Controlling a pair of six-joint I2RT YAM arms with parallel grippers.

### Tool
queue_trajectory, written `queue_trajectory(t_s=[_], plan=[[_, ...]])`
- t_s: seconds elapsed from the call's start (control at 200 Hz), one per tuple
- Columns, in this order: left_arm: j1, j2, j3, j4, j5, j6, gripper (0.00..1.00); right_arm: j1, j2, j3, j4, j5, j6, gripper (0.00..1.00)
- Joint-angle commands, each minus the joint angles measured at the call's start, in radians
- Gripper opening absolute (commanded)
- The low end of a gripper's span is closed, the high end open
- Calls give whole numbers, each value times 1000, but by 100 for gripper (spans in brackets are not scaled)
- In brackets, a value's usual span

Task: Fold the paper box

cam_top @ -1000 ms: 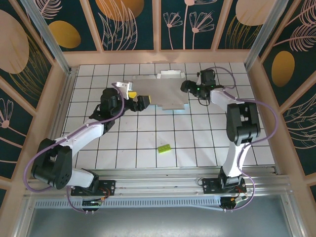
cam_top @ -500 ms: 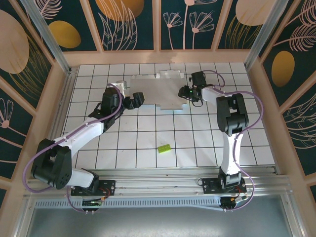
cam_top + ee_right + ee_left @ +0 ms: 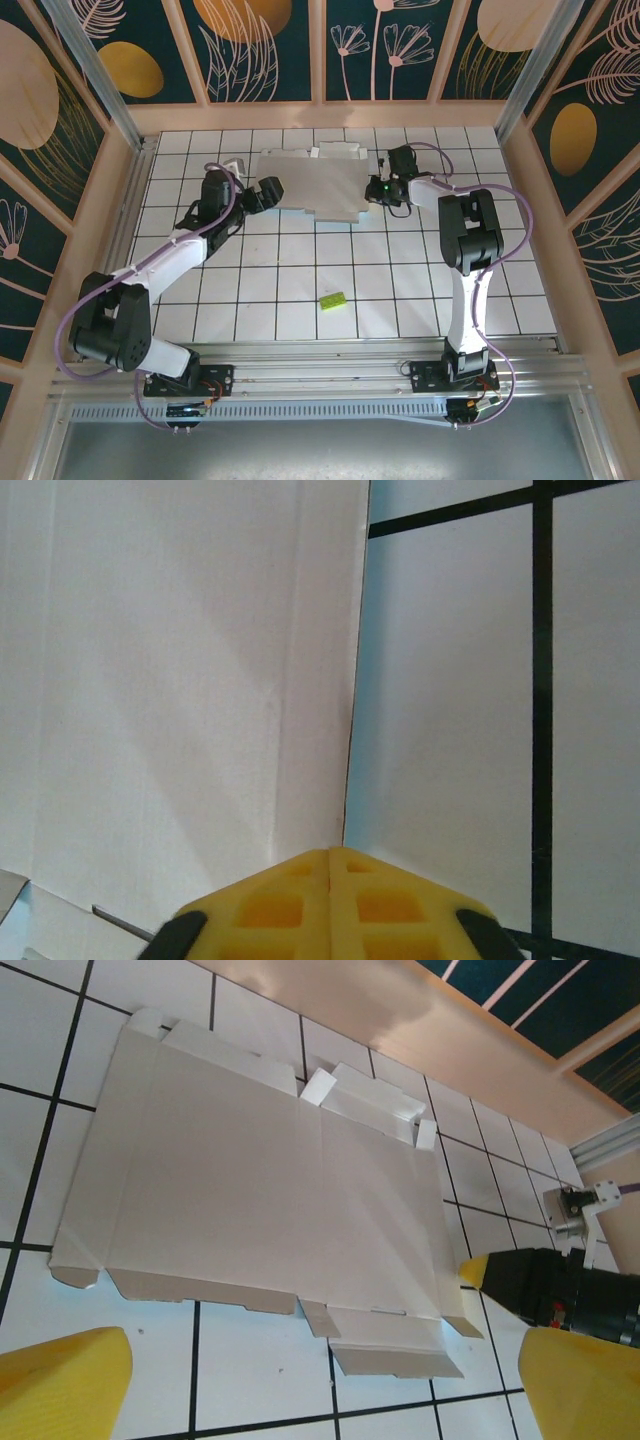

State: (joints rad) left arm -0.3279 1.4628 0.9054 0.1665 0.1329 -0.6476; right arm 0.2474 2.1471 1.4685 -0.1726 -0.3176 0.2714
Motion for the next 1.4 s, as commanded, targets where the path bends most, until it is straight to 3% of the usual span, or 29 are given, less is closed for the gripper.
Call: queue_trajectory(t_s=[0.0, 0.165, 0.28, 0.4, 0.486, 0.596, 0.676, 0.921, 1.036, 1.141, 1.396], plan=[[23, 27, 60, -24, 42, 33, 99, -8, -44, 14, -7, -17, -77, 0], [29, 102, 196, -61, 77, 253, 99, -8, -132, -42, 12, -37, -98, 0], [30, 184, 322, -182, -6, 251, 99, 1, -186, -95, 27, -76, -59, 31], [29, 236, 362, -219, 11, 289, 99, 16, -235, -154, 22, -2, 60, 46], [30, 241, 357, -227, -14, 338, 99, 31, -274, -231, 52, 113, 265, 55], [29, 227, 339, -228, -41, 364, 99, 52, -297, -302, 76, 151, 581, 55], [29, 217, 320, -215, -38, 356, 99, 78, -297, -314, 97, 142, 705, 55], [29, 199, 249, -170, -22, 325, 99, 88, -205, -304, 200, 46, 885, 53], [30, 191, 235, -167, -25, 321, 99, 86, -175, -295, 189, 79, 921, 51], [29, 188, 225, -162, -28, 318, 99, 82, -166, -310, 195, 100, 953, 44], [29, 197, 228, -148, -5, 307, 99, 71, -157, -338, 242, 97, 931, 9]])
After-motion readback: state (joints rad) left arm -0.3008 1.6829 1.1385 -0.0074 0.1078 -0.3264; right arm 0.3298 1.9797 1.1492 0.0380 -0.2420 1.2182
